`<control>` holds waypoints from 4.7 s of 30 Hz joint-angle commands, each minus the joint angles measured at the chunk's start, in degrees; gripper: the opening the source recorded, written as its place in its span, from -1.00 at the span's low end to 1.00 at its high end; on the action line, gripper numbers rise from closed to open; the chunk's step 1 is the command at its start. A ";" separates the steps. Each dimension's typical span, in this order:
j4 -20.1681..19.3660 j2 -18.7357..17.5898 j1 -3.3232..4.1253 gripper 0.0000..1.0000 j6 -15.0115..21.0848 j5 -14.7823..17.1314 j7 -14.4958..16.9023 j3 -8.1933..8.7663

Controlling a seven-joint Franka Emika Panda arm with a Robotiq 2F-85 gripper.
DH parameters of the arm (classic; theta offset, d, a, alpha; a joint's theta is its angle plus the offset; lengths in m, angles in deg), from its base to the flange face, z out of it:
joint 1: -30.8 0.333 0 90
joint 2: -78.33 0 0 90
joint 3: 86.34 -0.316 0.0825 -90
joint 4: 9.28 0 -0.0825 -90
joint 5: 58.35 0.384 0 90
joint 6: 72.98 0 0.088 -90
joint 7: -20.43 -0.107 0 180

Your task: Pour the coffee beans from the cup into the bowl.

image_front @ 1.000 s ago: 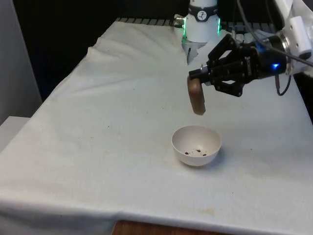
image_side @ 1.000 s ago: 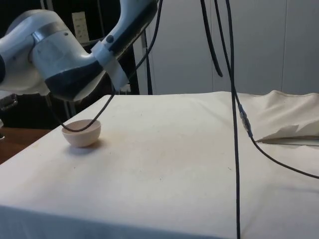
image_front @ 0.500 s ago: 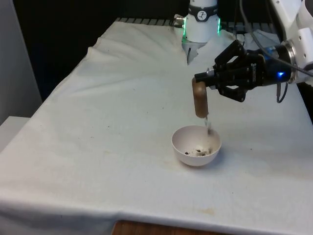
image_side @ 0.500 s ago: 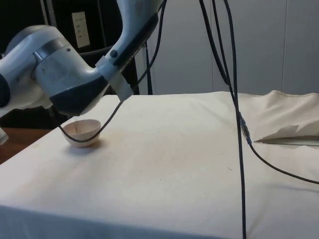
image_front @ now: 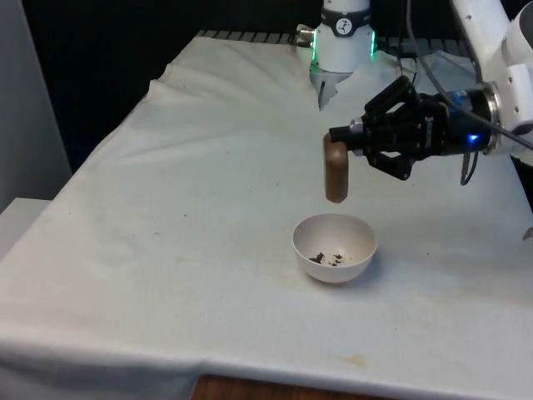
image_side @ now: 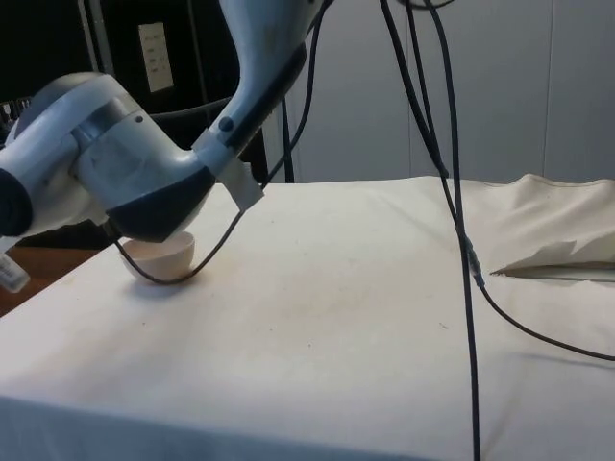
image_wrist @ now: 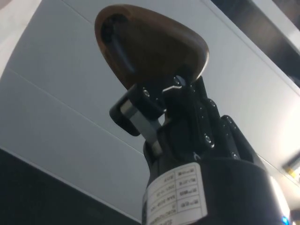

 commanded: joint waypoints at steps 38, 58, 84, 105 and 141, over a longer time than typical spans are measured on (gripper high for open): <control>0.34 -3.38 1.15 -1.00 -10.26 -12.49 -0.40 -2.64; -0.11 -2.64 0.74 -1.00 -9.85 -12.38 -0.92 -3.15; 0.06 -0.57 -2.12 -1.00 -9.63 -11.75 -2.75 -8.14; -0.17 0.69 -4.47 -1.00 -9.57 -10.54 -5.56 -12.26; -0.29 6.07 -5.79 -1.00 -9.57 -7.56 -6.19 -13.58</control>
